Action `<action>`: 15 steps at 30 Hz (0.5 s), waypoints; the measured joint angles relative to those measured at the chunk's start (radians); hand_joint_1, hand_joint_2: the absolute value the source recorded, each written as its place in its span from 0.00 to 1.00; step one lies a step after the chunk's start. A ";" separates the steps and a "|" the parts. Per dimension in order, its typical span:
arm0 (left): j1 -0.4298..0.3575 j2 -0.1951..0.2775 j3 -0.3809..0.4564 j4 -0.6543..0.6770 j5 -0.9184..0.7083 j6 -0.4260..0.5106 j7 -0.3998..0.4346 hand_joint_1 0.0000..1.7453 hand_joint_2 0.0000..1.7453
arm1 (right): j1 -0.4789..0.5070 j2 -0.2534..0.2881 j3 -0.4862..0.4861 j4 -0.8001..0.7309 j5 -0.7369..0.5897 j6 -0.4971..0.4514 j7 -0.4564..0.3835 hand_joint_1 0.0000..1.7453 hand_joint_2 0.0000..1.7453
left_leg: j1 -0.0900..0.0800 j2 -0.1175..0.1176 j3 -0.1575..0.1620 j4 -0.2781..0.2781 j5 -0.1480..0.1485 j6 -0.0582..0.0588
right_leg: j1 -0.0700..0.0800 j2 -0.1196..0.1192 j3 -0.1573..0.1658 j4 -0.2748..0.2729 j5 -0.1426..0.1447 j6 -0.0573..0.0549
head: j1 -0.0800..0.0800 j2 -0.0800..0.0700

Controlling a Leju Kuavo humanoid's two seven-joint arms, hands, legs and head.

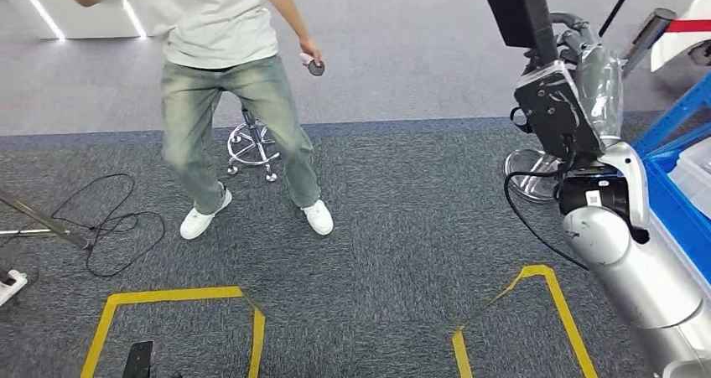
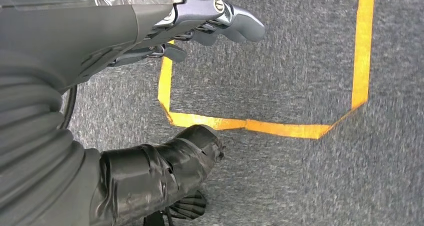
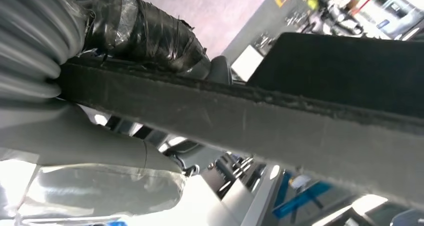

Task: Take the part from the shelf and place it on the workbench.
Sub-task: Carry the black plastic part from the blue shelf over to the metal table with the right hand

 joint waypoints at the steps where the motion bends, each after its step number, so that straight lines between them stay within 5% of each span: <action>1: 0.000 0.000 0.000 0.000 0.000 0.000 0.000 0.00 1.00 | 0.004 0.000 0.000 0.000 0.000 0.000 0.000 1.00 1.00 | -0.001 -0.013 0.000 0.003 -0.002 0.001 | 0.000 0.002 -0.014 0.012 0.011 0.000 | 0.001 0.000; 3: 0.001 -0.001 0.000 0.000 0.000 0.000 0.000 0.00 1.00 | 0.007 0.000 0.000 0.000 0.000 0.000 0.001 1.00 1.00 | -0.001 -0.039 0.000 0.014 -0.008 -0.001 | -0.001 0.010 0.012 -0.070 0.081 -0.002 | 0.001 0.000; 5: 0.001 -0.001 0.000 0.000 0.000 0.000 0.000 0.00 1.00 | 0.007 0.000 -0.001 0.000 0.000 0.000 0.001 1.00 1.00 | 0.000 -0.063 -0.007 0.030 -0.016 -0.008 | -0.006 0.051 0.063 -0.186 0.130 -0.004 | 0.000 0.000; 7: 0.000 -0.001 0.000 0.000 0.000 0.000 0.001 0.00 1.00 | 0.007 -0.002 -0.002 -0.001 0.000 0.000 0.001 1.00 1.00 | 0.003 -0.083 -0.019 0.038 -0.018 -0.018 | -0.006 0.076 0.083 -0.229 0.134 -0.005 | -0.001 0.000; 9: 0.004 0.000 0.000 0.000 0.000 0.000 0.001 0.00 1.00 | 0.007 -0.003 -0.003 -0.002 0.000 0.000 0.001 1.00 1.00 | 0.008 -0.101 -0.026 0.037 -0.015 -0.029 | -0.006 0.057 0.088 -0.236 0.136 -0.012 | 0.000 0.000; 10: 0.006 0.000 0.000 0.000 0.000 0.001 0.002 0.00 1.00 | 0.006 -0.003 -0.003 -0.002 0.001 0.000 0.001 1.00 1.00 | 0.008 -0.097 -0.027 0.039 -0.016 -0.034 | -0.006 0.048 0.092 -0.242 0.138 -0.017 | 0.000 0.000; 12: 0.004 0.002 0.000 0.000 0.000 0.001 0.001 0.00 1.00 | 0.004 -0.003 -0.003 -0.003 0.001 0.000 0.001 1.00 1.00 | 0.007 -0.046 -0.054 0.093 -0.045 -0.048 | -0.011 0.023 0.105 -0.253 0.139 -0.026 | -0.006 0.000; 14: 0.000 0.002 -0.001 0.000 0.000 0.001 0.001 0.00 1.00 | 0.002 -0.003 -0.004 -0.003 0.001 0.000 0.001 1.00 1.00 | 0.012 0.008 -0.117 0.211 -0.093 -0.062 | -0.010 -0.001 0.113 -0.255 0.135 -0.031 | -0.011 0.000; 15: -0.001 0.001 -0.001 0.000 0.000 0.000 0.001 0.00 1.00 | 0.002 -0.003 -0.004 -0.003 0.001 0.001 0.001 1.00 1.00 | 0.016 0.016 -0.147 0.262 -0.108 -0.066 | -0.010 -0.012 0.114 -0.255 0.132 -0.032 | -0.011 0.000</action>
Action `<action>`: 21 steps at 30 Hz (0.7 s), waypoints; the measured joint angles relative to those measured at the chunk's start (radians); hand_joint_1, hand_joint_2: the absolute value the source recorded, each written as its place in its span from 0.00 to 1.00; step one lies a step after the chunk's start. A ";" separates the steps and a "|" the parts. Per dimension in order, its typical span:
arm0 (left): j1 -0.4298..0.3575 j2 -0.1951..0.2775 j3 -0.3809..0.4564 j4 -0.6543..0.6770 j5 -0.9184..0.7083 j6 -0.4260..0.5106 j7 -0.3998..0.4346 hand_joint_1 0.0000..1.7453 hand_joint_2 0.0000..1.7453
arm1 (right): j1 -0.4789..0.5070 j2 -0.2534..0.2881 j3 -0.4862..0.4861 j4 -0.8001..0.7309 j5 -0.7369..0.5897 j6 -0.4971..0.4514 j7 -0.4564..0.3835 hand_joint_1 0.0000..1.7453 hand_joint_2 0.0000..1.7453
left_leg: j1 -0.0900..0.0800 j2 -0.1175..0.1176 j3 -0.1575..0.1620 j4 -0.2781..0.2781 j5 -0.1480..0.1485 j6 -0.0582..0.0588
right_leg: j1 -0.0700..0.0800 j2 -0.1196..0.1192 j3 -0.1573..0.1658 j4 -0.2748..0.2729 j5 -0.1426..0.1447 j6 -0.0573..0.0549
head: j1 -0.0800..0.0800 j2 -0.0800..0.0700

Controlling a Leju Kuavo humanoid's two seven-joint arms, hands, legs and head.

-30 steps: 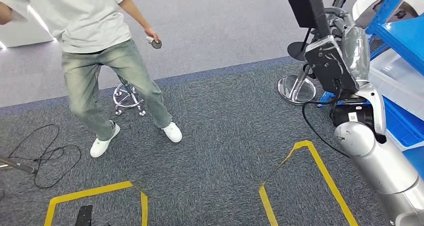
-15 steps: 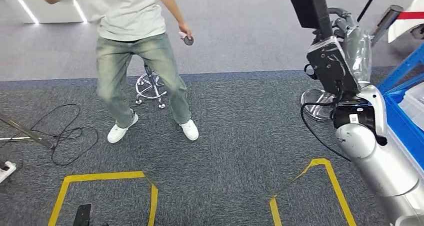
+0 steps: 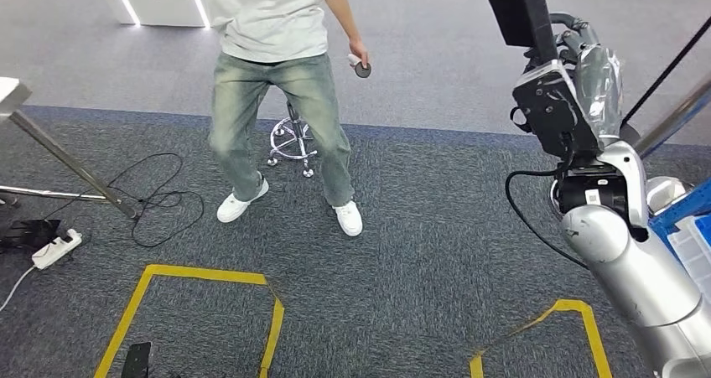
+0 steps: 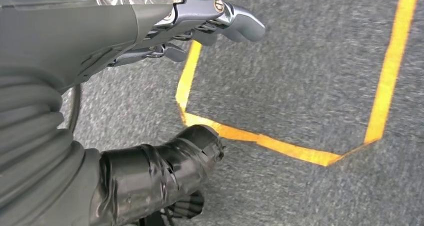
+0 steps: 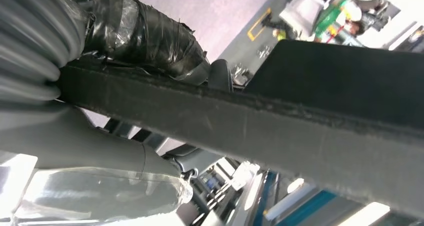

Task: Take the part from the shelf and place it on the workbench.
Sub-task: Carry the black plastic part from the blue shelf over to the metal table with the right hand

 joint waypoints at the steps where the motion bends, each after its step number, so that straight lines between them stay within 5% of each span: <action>1: 0.001 -0.001 0.000 0.000 0.000 0.000 0.000 0.00 1.00 | 0.000 0.000 0.000 0.000 0.000 0.000 0.000 1.00 1.00 | 0.004 0.005 -0.017 0.024 0.000 -0.003 | 0.000 -0.011 0.001 0.000 -0.002 0.001 | 0.000 0.000; 3: 0.003 -0.002 0.000 0.000 0.000 -0.001 0.001 0.00 1.00 | 0.001 0.000 0.000 0.000 0.001 0.000 0.000 1.00 1.00 | 0.007 0.012 0.011 -0.040 0.048 -0.004 | -0.001 -0.032 0.005 0.000 -0.007 0.005 | 0.000 0.000; 5: 0.004 -0.002 0.000 0.000 0.001 -0.001 0.000 0.00 1.00 | 0.001 0.000 -0.001 -0.001 0.002 0.000 0.000 1.00 1.00 | 0.002 0.042 0.080 -0.171 0.101 0.002 | 0.001 -0.052 0.014 -0.001 -0.014 0.012 | 0.000 0.000; 7: 0.004 -0.002 0.000 0.000 0.002 -0.003 -0.002 0.00 1.00 | 0.000 0.000 -0.002 -0.003 0.003 0.000 0.001 1.00 1.00 | -0.007 0.063 0.115 -0.237 0.112 0.014 | 0.005 -0.069 0.022 -0.005 -0.019 0.022 | 0.001 0.000; 10: 0.010 -0.001 0.000 0.000 0.004 -0.004 -0.005 0.00 1.00 | 0.000 0.000 -0.003 -0.007 0.005 0.000 0.003 1.00 1.00 | -0.010 0.039 0.121 -0.248 0.111 0.033 | 0.007 -0.086 0.034 -0.014 -0.026 0.041 | 0.002 0.000; 12: 0.012 -0.001 0.000 0.000 0.005 -0.004 -0.006 0.00 1.00 | 0.000 -0.001 -0.003 -0.010 0.009 0.001 0.007 1.00 1.00 | -0.006 0.020 0.133 -0.260 0.114 0.045 | 0.003 -0.054 0.024 0.020 -0.052 0.047 | 0.004 0.000; 14: 0.011 -0.001 -0.001 0.000 0.006 -0.005 -0.007 0.00 1.00 | 0.001 -0.003 -0.004 -0.012 0.015 0.002 0.009 1.00 1.00 | -0.006 0.000 0.139 -0.265 0.114 0.055 | 0.003 -0.008 -0.035 0.136 -0.105 0.045 | 0.008 0.000; 16: 0.010 -0.001 -0.001 0.000 0.006 -0.005 -0.007 0.00 1.00 | 0.007 -0.004 -0.005 -0.013 0.016 0.005 0.013 1.00 1.00 | -0.010 -0.023 0.142 -0.263 0.111 0.060 | 0.008 0.010 -0.105 0.249 -0.133 0.043 | 0.009 0.000; 18: 0.011 -0.002 -0.001 0.000 0.006 -0.006 -0.005 0.00 1.00 | 0.013 -0.004 -0.005 -0.013 0.016 0.008 0.017 1.00 1.00 | -0.013 -0.049 0.145 -0.258 0.107 0.062 | 0.010 0.017 -0.112 0.228 -0.087 0.039 | 0.009 0.000; 21: 0.010 -0.004 -0.001 0.000 0.006 -0.006 -0.004 0.00 1.00 | 0.013 -0.005 -0.005 -0.014 0.016 0.009 0.019 1.00 1.00 | -0.014 -0.086 0.141 -0.242 0.097 0.055 | 0.008 0.063 -0.042 0.052 0.006 0.029 | 0.008 0.000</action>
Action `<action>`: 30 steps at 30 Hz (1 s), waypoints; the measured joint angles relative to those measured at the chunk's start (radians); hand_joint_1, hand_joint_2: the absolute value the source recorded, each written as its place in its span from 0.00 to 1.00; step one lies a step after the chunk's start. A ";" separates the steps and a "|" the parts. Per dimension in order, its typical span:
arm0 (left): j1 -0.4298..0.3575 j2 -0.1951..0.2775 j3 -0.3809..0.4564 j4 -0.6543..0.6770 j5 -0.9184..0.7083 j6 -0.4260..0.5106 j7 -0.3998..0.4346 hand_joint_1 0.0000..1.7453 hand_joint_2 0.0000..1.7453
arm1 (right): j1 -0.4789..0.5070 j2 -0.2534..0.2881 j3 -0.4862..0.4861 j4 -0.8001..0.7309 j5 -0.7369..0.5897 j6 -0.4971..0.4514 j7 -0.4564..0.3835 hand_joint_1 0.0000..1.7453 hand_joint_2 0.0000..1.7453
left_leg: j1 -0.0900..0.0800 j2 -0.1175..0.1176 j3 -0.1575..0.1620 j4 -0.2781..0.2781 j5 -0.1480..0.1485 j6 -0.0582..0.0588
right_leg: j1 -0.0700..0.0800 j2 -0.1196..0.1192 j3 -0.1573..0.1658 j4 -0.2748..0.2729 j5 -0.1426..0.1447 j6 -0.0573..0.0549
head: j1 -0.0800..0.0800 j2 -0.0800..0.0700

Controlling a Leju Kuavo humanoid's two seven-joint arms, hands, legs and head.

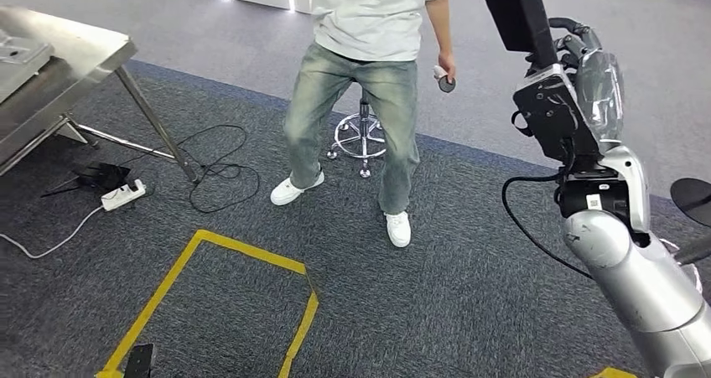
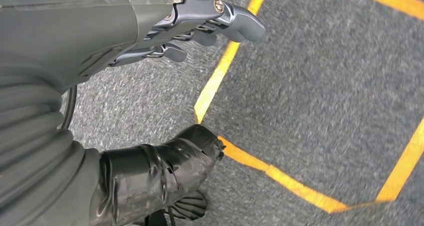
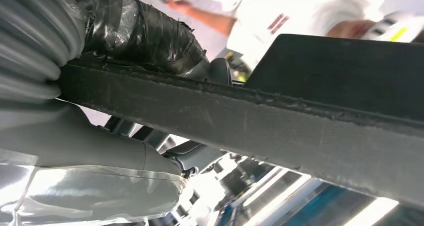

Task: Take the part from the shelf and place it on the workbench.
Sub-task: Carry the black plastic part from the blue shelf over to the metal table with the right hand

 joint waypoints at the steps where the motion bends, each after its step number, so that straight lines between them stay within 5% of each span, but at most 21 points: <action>1: -0.001 0.000 -0.001 0.000 0.000 0.000 0.000 0.00 1.00 | 0.000 0.000 0.000 -0.001 0.000 0.000 0.000 1.00 1.00 | 0.001 -0.011 -0.005 0.004 -0.001 -0.004 | 0.000 0.013 0.014 -0.031 0.007 -0.001 | 0.000 0.000; 4: 0.003 0.000 -0.005 0.001 0.000 0.000 0.002 0.00 1.00 | -0.001 -0.001 0.000 -0.004 0.000 0.002 0.001 1.00 1.00 | 0.008 -0.035 -0.014 0.006 0.000 -0.020 | 0.002 -0.003 0.027 -0.051 0.004 -0.008 | 0.000 0.000; 6: 0.006 -0.001 -0.007 0.002 0.000 0.001 0.003 0.00 1.00 | -0.003 0.000 0.000 -0.006 0.000 0.004 0.001 1.00 1.00 | 0.006 0.004 -0.028 0.032 -0.016 -0.032 | -0.002 -0.025 0.040 -0.063 0.006 -0.018 | -0.006 0.000; 8: 0.002 -0.001 -0.007 0.002 0.000 0.001 0.003 0.00 1.00 | -0.004 0.000 -0.001 -0.008 0.000 0.005 0.001 1.00 1.00 | 0.009 0.064 -0.077 0.129 -0.060 -0.045 | -0.002 -0.048 0.051 -0.069 0.004 -0.026 | -0.012 0.000; 11: 0.001 -0.002 -0.009 0.002 0.000 0.001 0.003 0.00 1.00 | -0.003 0.000 -0.002 -0.009 0.000 0.004 0.002 1.00 1.00 | 0.021 0.089 -0.150 0.251 -0.089 -0.058 | -0.001 -0.083 0.056 -0.067 -0.005 -0.029 | -0.013 0.000; 12: 0.002 -0.002 -0.009 0.002 -0.001 0.001 0.003 0.00 1.00 | -0.003 0.000 -0.002 -0.009 0.000 0.004 0.002 1.00 1.00 | 0.024 0.092 -0.144 0.233 -0.070 -0.059 | -0.002 -0.094 0.058 -0.065 -0.009 -0.027 | -0.013 0.000; 14: 0.002 -0.002 -0.009 0.002 -0.001 0.001 0.003 0.00 1.00 | -0.002 0.000 -0.002 -0.010 0.000 0.004 0.002 1.00 1.00 | 0.024 0.120 -0.083 0.113 -0.012 -0.059 | -0.002 -0.116 0.065 -0.063 -0.017 -0.020 | -0.014 0.000; 16: 0.000 -0.001 -0.010 0.002 -0.001 0.001 0.003 0.00 1.00 | -0.004 0.000 -0.002 -0.010 0.000 0.004 0.002 1.00 1.00 | 0.016 0.150 -0.033 0.018 0.014 -0.050 | 0.003 -0.135 0.072 -0.062 -0.026 -0.009 | -0.013 0.000; 19: 0.001 0.000 -0.011 0.002 -0.002 0.002 0.006 0.00 1.00 | -0.005 0.000 -0.002 -0.012 0.001 0.008 0.003 1.00 1.00 | 0.010 0.132 -0.024 0.000 0.012 -0.031 | 0.007 -0.160 0.083 -0.069 -0.036 0.010 | -0.011 0.000; 22: 0.004 0.000 -0.012 0.003 -0.004 0.002 0.012 0.00 1.00 | -0.005 -0.001 -0.002 -0.013 0.002 0.012 0.005 1.00 1.00 | 0.015 0.101 -0.011 -0.014 0.014 -0.015 | 0.000 -0.106 0.063 -0.009 -0.078 0.021 | -0.008 0.000; 25: -0.001 0.000 -0.013 0.003 -0.006 0.002 0.013 0.00 1.00 | 0.000 -0.005 -0.003 -0.013 0.003 0.015 0.006 1.00 1.00 | 0.011 0.068 -0.009 -0.014 0.012 -0.003 | 0.003 -0.053 -0.040 0.176 -0.149 0.017 | -0.005 0.000; 27: -0.001 -0.001 -0.015 0.003 -0.007 0.002 0.013 0.00 1.00 | 0.004 -0.005 -0.003 -0.013 0.004 0.020 0.008 1.00 1.00 | 0.009 0.043 -0.008 -0.010 0.009 -0.001 | 0.003 -0.048 -0.071 0.202 -0.128 0.015 | -0.005 0.000; 30: -0.001 -0.002 -0.018 0.003 -0.008 0.001 0.010 0.00 1.00 | 0.003 -0.006 -0.003 -0.013 0.006 0.023 0.008 1.00 1.00 | 0.008 0.004 -0.011 0.005 0.000 -0.008 | -0.005 -0.007 -0.015 0.040 -0.025 0.012 | -0.005 0.000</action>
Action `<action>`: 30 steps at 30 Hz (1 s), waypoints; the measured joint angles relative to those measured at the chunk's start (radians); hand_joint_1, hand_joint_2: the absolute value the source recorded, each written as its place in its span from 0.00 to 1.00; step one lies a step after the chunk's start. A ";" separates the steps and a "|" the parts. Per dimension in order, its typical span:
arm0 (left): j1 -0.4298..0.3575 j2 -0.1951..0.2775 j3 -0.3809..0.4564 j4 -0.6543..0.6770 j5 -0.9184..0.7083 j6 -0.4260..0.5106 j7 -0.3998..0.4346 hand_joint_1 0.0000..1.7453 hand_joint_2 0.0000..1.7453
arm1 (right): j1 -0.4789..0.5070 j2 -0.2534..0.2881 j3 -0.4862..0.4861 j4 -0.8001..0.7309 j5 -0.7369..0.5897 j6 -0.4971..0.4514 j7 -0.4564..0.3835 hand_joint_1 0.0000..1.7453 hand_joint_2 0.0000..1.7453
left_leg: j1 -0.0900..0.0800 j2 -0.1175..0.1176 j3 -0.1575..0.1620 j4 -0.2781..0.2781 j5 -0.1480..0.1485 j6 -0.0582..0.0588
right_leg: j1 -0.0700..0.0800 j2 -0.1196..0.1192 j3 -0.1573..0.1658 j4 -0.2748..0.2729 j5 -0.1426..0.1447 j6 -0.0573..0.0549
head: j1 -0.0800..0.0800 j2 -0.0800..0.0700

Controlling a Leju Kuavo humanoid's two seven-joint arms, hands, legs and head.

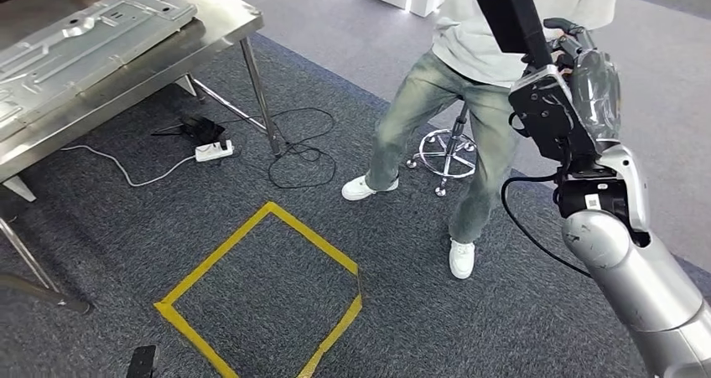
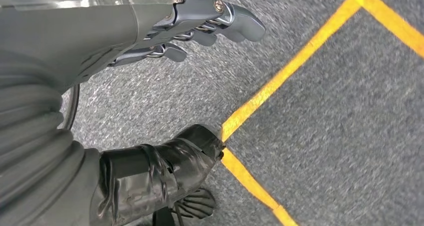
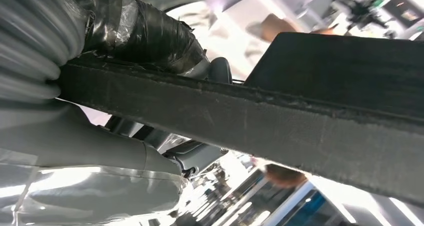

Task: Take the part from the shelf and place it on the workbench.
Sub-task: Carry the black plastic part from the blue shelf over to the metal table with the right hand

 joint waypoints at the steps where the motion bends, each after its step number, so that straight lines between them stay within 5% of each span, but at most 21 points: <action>1: -0.001 0.000 -0.001 0.000 0.000 0.000 -0.002 0.00 1.00 | -0.001 0.000 0.000 0.000 0.001 0.000 -0.001 1.00 1.00 | 0.000 -0.012 -0.004 0.005 -0.002 -0.004 | -0.002 0.019 0.020 -0.047 0.018 -0.001 | -0.001 0.000; 3: -0.002 0.001 -0.002 0.000 0.002 0.000 -0.005 0.00 1.00 | -0.002 0.000 0.000 0.000 0.003 -0.001 -0.003 1.00 1.00 | 0.003 -0.033 -0.012 0.009 -0.002 -0.014 | -0.001 0.032 0.035 -0.075 0.016 -0.003 | -0.001 0.000; 5: 0.003 0.001 -0.002 0.000 0.004 0.001 -0.004 0.00 1.00 | -0.002 0.000 0.000 0.000 0.004 -0.001 -0.006 1.00 1.00 | 0.006 -0.041 -0.016 0.010 -0.002 -0.025 | -0.001 0.010 0.043 -0.084 0.017 -0.012 | -0.001 0.000; 7: 0.004 0.001 -0.002 0.000 0.007 0.001 0.000 0.00 1.00 | -0.003 0.003 0.000 -0.001 0.004 -0.002 -0.011 1.00 1.00 | 0.004 0.005 -0.037 0.054 -0.026 -0.036 | -0.002 -0.015 0.054 -0.092 0.017 -0.024 | -0.007 0.000; 9: 0.000 0.001 -0.003 0.000 0.009 0.001 0.004 0.00 1.00 | -0.003 0.005 0.000 -0.003 0.004 -0.003 -0.017 1.00 1.00 | 0.006 0.062 -0.092 0.161 -0.075 -0.046 | 0.004 -0.040 0.062 -0.095 0.014 -0.034 | -0.013 0.000; 12: 0.000 -0.001 -0.003 0.000 0.011 0.000 0.009 0.00 1.00 | -0.001 0.009 0.001 -0.006 0.005 -0.004 -0.021 1.00 1.00 | 0.012 0.082 -0.149 0.256 -0.091 -0.054 | 0.008 -0.078 0.069 -0.094 0.006 -0.039 | -0.014 0.000; 15: 0.000 0.001 -0.003 0.000 0.014 0.001 0.011 0.00 1.00 | 0.000 0.012 0.003 -0.015 0.005 -0.004 -0.021 1.00 1.00 | 0.009 0.117 -0.067 0.101 -0.014 -0.051 | 0.011 -0.113 0.080 -0.094 -0.005 -0.031 | -0.014 0.000; 17: -0.001 0.002 -0.003 0.000 0.015 0.001 0.011 0.00 1.00 | -0.003 0.013 0.003 -0.027 0.005 -0.004 -0.021 1.00 1.00 | 0.001 0.139 -0.021 0.017 0.008 -0.040 | 0.015 -0.133 0.087 -0.094 -0.013 -0.020 | -0.013 0.000; 20: 0.002 0.005 -0.003 0.000 0.016 0.001 0.010 0.00 1.00 | -0.005 0.015 0.003 -0.045 0.011 -0.004 -0.020 1.00 1.00 | -0.004 0.114 -0.014 0.001 0.006 -0.021 | 0.015 -0.152 0.096 -0.098 -0.023 -0.003 | -0.012 0.000; 23: 0.003 0.008 -0.003 0.000 0.017 0.001 0.008 0.00 1.00 | -0.007 0.016 0.003 -0.059 0.013 -0.005 -0.019 1.00 1.00 | 0.002 0.087 0.002 -0.015 0.009 -0.004 | 0.007 -0.088 0.066 -0.021 -0.071 0.008 | -0.008 0.000; 26: -0.002 0.009 -0.003 0.000 0.017 0.001 0.007 0.00 1.00 | -0.004 0.016 0.003 -0.065 0.014 -0.006 -0.018 1.00 1.00 | 0.001 0.057 0.005 -0.015 0.007 0.005 | 0.007 -0.044 -0.035 0.156 -0.134 0.008 | -0.005 0.000; 28: -0.002 0.008 -0.003 0.000 0.017 0.000 0.008 0.00 1.00 | -0.002 0.016 0.003 -0.068 0.017 -0.005 -0.017 1.00 1.00 | 0.001 0.032 0.006 -0.011 0.005 0.004 | 0.005 -0.040 -0.057 0.165 -0.105 0.009 | -0.005 0.000; 30: -0.002 0.007 -0.004 0.000 0.017 0.000 0.008 0.00 1.00 | -0.003 0.016 0.003 -0.076 0.022 -0.005 -0.017 1.00 1.00 | 0.003 0.006 0.005 -0.004 0.000 -0.001 | 0.001 -0.015 -0.014 0.047 -0.028 0.006 | -0.005 0.000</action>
